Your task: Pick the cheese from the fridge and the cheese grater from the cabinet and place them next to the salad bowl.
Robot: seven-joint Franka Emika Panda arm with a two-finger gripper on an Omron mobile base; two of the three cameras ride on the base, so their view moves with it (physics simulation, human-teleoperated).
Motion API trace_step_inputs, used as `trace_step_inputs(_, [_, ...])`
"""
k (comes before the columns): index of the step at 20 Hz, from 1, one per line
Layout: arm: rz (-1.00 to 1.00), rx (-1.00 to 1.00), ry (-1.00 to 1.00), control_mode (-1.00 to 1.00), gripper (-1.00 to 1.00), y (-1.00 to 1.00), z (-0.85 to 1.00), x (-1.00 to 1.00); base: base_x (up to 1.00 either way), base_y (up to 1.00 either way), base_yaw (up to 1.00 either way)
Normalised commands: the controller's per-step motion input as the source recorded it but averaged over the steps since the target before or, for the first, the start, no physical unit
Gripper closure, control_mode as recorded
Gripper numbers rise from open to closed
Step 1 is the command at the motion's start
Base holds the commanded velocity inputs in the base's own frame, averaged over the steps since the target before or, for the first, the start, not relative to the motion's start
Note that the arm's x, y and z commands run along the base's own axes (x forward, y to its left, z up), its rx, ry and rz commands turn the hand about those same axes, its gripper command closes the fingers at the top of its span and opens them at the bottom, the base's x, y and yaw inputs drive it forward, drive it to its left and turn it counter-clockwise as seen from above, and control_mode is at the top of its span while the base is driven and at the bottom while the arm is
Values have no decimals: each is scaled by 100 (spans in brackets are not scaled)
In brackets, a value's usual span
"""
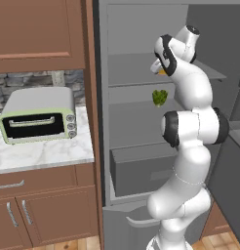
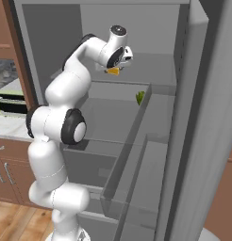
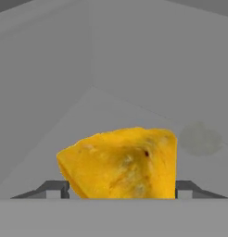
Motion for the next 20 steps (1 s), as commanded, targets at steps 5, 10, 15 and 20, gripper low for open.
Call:
trace_step_inputs(5, [1, 0, 0, -100, 100, -3, -10, -13, 0, 0, 0])
trace_step_inputs(10, [0, 0, 0, -100, 100, -2, -5, -28, 0, 0, 0])
trace_step_inputs(15, [0, 0, 0, -100, 100, 0, -1, -45, 0, 0, 0])
trace_step_inputs(20, [0, 0, -1, -100, 100, 1, 3, -44, 0, 0, 0])
